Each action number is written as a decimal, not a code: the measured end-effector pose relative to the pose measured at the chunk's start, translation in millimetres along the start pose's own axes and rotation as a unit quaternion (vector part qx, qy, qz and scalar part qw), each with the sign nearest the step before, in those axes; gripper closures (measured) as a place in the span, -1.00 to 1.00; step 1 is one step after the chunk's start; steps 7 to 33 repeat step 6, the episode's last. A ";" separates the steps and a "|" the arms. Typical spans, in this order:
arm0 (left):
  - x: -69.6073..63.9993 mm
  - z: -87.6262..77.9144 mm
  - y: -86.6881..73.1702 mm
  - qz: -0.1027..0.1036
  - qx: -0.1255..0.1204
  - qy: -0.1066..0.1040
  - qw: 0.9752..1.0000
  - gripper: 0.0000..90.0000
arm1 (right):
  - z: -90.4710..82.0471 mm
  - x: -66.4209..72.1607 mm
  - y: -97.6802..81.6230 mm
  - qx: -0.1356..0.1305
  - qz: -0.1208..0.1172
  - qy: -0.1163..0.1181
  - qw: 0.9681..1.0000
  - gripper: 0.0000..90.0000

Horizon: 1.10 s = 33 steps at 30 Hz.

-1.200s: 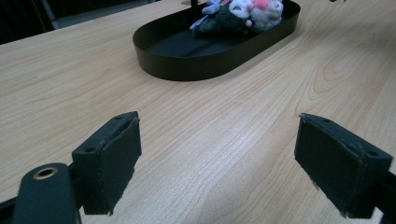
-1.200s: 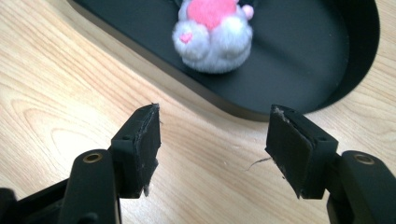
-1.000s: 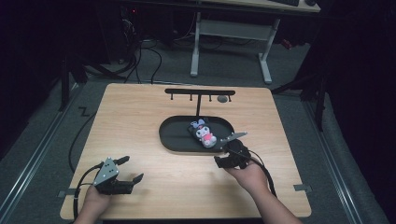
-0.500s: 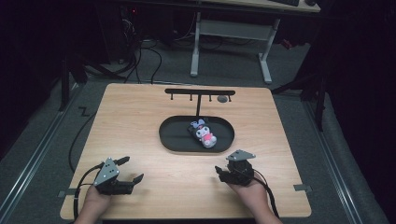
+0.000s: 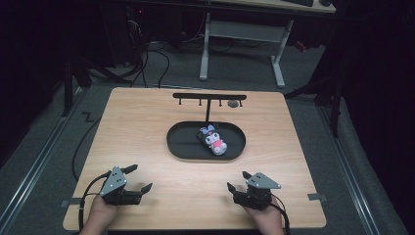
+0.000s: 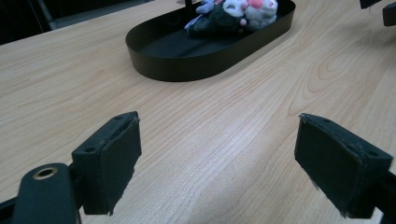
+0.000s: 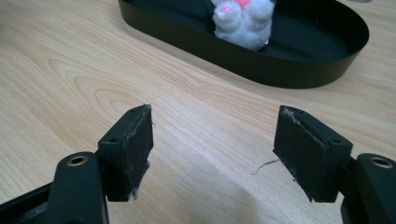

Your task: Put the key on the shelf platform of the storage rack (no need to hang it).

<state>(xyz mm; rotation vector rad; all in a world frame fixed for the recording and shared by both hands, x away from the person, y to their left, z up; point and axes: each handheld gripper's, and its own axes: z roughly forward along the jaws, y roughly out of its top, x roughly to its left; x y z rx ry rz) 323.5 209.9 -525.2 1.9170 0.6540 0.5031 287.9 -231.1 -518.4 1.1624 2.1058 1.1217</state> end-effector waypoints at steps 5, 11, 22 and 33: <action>-0.2 -2.0 1.0 0.002 -0.004 0.000 1.000 -0.66 | 0.8 -2.9 -2.6 0.002 0.009 -0.005 1.000 -0.36; 0.0 -2.1 1.1 0.002 -0.004 0.000 1.000 -0.66 | 0.8 -2.8 -2.9 0.000 0.013 -0.004 1.000 -0.36; 0.0 -2.1 1.1 0.002 -0.004 0.000 1.000 -0.66 | 0.8 -2.8 -2.9 0.000 0.013 -0.004 1.000 -0.36; 0.0 -2.1 1.1 0.002 -0.004 0.000 1.000 -0.66 | 0.8 -2.8 -2.9 0.000 0.013 -0.004 1.000 -0.36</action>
